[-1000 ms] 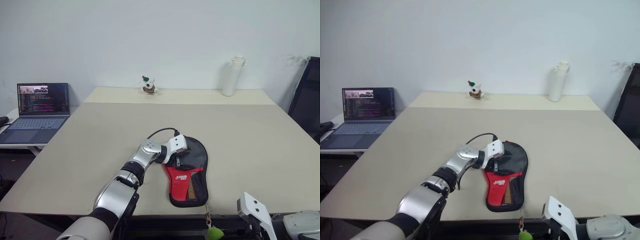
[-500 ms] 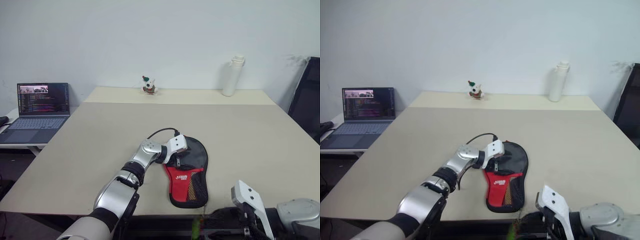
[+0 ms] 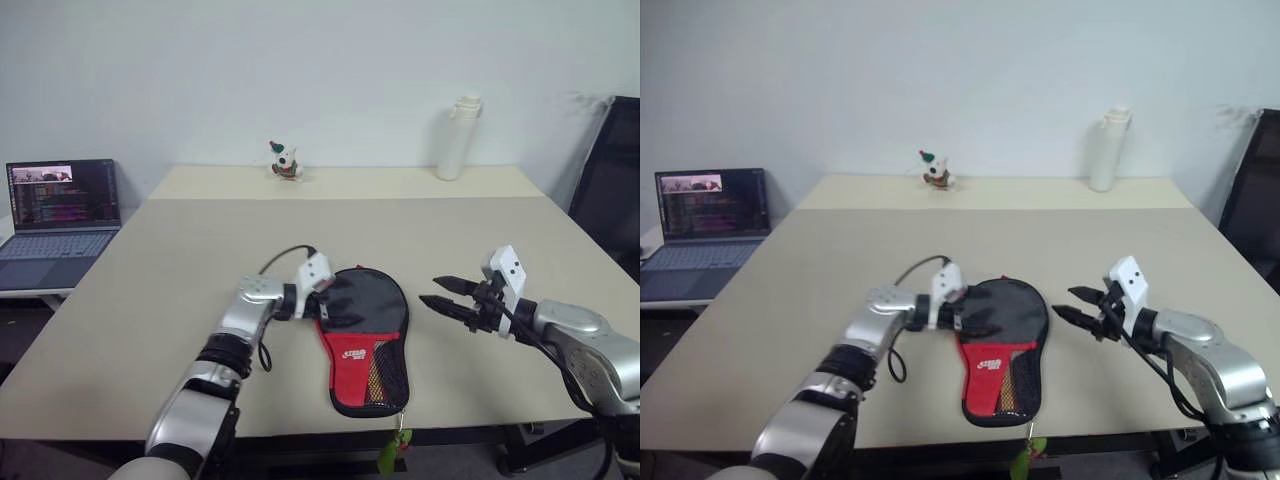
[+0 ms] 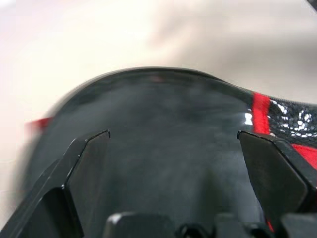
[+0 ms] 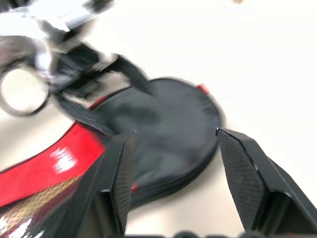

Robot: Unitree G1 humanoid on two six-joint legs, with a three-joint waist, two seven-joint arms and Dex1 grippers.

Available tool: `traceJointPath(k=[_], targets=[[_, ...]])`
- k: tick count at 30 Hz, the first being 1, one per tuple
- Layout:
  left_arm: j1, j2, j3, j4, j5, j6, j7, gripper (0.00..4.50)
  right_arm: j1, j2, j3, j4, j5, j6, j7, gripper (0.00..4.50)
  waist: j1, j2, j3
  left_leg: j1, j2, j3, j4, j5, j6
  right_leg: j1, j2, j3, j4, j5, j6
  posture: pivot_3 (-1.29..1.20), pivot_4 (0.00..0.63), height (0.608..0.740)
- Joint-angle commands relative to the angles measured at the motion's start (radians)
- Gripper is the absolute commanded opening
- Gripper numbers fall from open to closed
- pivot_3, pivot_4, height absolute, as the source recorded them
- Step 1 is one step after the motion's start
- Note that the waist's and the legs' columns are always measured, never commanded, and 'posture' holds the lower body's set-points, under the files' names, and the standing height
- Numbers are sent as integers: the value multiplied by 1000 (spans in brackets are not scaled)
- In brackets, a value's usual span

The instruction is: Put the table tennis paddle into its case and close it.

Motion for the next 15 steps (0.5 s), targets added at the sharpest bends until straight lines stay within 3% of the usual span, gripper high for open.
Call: traceJointPath(k=[1, 7, 12, 15], targets=[[104, 77, 77, -282, -87, 160, 41, 4500, -112, 40, -5, 176, -53, -135, 78, 2787, -1, 2, 1, 0, 0, 0, 0, 0, 0, 0, 0, 0, 0, 0, 0, 0, 150, 740], [410, 169, 185, -739, -215, 416, 158, 4500, -254, 43, 33, 535, -167, -310, 253, 2787, -9, 2, 2, 0, 2, 1, 0, 0, 0, 1, -4, 1, -1, 3, -5, 0, 150, 740], [434, 160, 153, -824, -215, 477, 259, 4500, -331, 12, 16, 755, -238, -418, 332, 2787, 16, 3, 5, 1, 0, 0, 2, 0, 0, 2, -6, 0, 0, 3, -4, 0, 150, 740], [427, 184, 148, -771, -201, 435, 254, 4500, -328, 7, 3, 728, -251, -428, 326, 2787, 16, 3, 5, 3, -1, 3, 2, 0, -1, 3, -5, 0, 0, 3, -2, 0, 150, 740]])
